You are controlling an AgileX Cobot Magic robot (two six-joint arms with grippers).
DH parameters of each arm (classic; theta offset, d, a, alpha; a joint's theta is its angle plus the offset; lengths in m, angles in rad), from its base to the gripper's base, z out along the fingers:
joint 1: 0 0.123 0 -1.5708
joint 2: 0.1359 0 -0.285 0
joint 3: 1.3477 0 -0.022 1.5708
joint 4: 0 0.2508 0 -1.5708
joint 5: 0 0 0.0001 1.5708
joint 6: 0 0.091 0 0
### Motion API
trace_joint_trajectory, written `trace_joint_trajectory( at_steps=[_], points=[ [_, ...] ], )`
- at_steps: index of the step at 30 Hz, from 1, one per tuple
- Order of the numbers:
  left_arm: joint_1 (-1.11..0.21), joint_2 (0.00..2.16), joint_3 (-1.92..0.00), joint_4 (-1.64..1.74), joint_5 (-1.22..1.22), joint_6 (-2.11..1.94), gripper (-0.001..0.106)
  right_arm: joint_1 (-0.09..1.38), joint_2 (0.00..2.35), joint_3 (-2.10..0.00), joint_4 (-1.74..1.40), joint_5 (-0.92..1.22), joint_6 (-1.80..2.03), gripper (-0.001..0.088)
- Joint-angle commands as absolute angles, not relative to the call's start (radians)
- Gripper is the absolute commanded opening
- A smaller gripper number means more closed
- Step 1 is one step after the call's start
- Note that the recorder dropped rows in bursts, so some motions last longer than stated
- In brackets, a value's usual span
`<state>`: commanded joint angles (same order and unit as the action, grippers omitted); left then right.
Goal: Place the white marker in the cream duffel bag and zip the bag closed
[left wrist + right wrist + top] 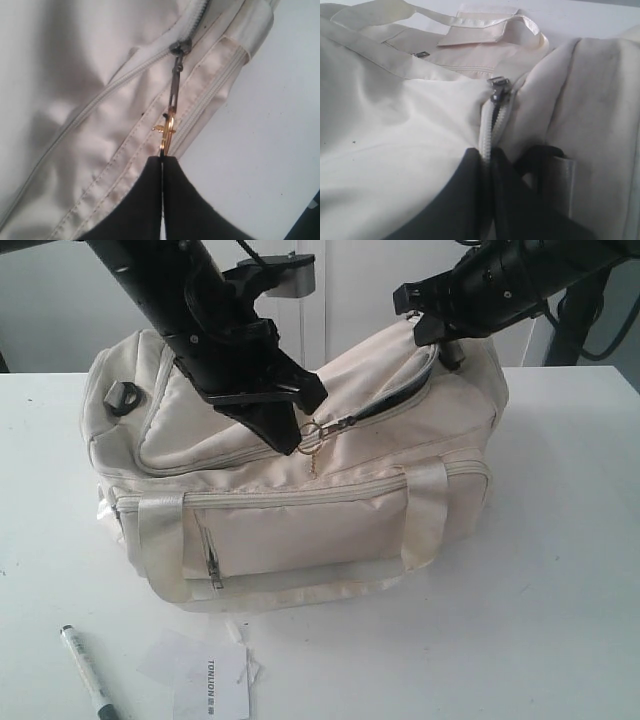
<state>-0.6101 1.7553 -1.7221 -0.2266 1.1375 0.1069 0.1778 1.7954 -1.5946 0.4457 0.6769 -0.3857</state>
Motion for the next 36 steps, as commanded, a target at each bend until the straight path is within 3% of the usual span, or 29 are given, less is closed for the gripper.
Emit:
trace_joint_trajectory(
  at_steps=[20, 22, 24, 25, 27, 31, 36],
  points=[
    [-0.61, 1.724, -1.722, -0.123, 1.169, 0.106, 0.0, 0.178, 1.795, -1.595, 0.429, 0.686, -0.379, 0.0001],
    [-0.61, 1.724, -1.722, -0.112, 1.154, 0.104, 0.0, 0.178, 1.795, -1.595, 0.443, 0.691, -0.379, 0.0076],
    [-0.61, 1.724, -1.722, -0.112, 1.14, 0.1, 0.0, 0.178, 1.795, -1.595, 0.443, 0.706, -0.379, 0.0241],
    [-0.61, 1.724, -1.722, -0.111, 1.125, 0.1, 0.0, 0.178, 1.793, -1.595, 0.439, 0.727, -0.391, 0.0368],
    [-0.61, 1.724, -1.722, -0.111, 1.099, 0.1, 0.0, 0.178, 1.763, -1.595, 0.437, 0.759, -0.393, 0.0477],
    [-0.61, 1.724, -1.722, -0.111, 1.086, 0.137, 0.0, 0.178, 1.633, -1.595, 0.437, 0.855, -0.485, 0.0487],
    [-0.61, 1.724, -1.722, -0.111, 1.076, 0.189, 0.0, 0.178, 1.565, -1.568, 0.537, 1.164, -0.911, 0.0487]
  ],
)
